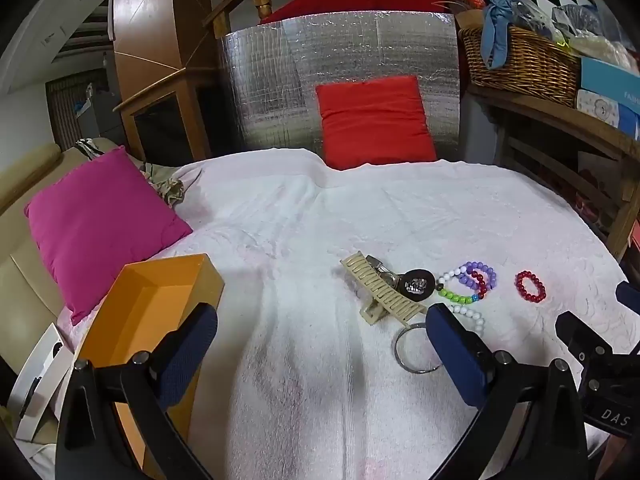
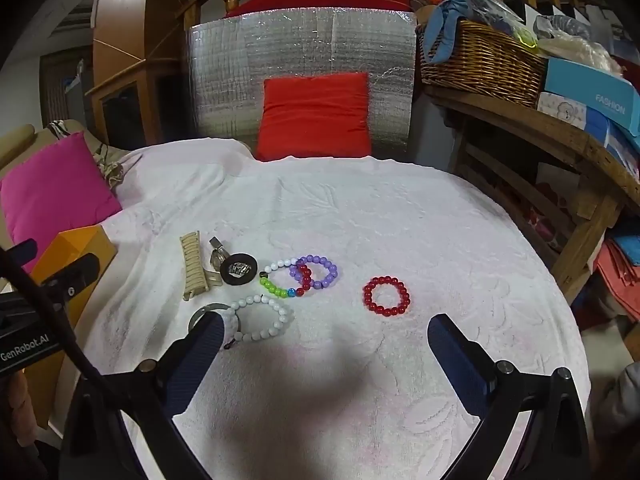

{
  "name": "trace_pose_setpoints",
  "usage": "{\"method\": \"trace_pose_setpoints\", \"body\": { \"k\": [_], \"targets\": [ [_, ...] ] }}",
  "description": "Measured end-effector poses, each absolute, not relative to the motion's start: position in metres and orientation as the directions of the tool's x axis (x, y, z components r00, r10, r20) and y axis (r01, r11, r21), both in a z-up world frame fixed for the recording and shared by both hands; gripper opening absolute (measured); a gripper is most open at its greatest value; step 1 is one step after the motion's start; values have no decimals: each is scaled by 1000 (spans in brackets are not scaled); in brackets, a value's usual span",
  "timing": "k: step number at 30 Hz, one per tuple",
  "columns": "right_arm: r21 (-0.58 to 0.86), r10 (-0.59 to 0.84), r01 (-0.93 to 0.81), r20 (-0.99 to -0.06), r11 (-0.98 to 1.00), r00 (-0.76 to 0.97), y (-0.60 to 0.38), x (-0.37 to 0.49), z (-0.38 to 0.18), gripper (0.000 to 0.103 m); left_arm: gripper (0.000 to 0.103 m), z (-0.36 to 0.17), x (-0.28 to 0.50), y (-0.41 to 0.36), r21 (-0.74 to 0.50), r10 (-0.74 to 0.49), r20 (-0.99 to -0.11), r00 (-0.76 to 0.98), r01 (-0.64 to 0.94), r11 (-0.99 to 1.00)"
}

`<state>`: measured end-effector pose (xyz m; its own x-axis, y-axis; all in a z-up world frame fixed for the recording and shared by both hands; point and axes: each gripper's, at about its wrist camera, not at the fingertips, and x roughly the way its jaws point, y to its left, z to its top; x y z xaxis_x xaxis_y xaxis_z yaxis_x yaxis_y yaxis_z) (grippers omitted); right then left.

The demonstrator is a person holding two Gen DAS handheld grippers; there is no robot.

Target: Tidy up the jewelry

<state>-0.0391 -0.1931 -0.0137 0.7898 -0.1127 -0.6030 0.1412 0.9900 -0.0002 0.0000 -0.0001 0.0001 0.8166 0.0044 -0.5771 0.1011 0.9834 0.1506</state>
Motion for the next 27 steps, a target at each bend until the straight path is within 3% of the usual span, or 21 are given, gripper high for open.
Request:
{"method": "trace_pose_setpoints", "body": {
  "k": [4, 5, 27],
  "targets": [
    [4, -112, 143, -603, 990, 790, -189, -39, -14, 103, 103, -1, 2, -1, 150, 15, -575, 818, 87, 985],
    [2, -111, 141, -601, 990, 792, -189, -41, -13, 103, 103, 1, -6, -3, 154, 19, -538, 843, 76, 985],
    [5, -109, 142, -613, 990, 782, -185, -46, -12, 103, 103, -4, -2, 6, 132, 28, -564, 826, 57, 990]
  ]
}}
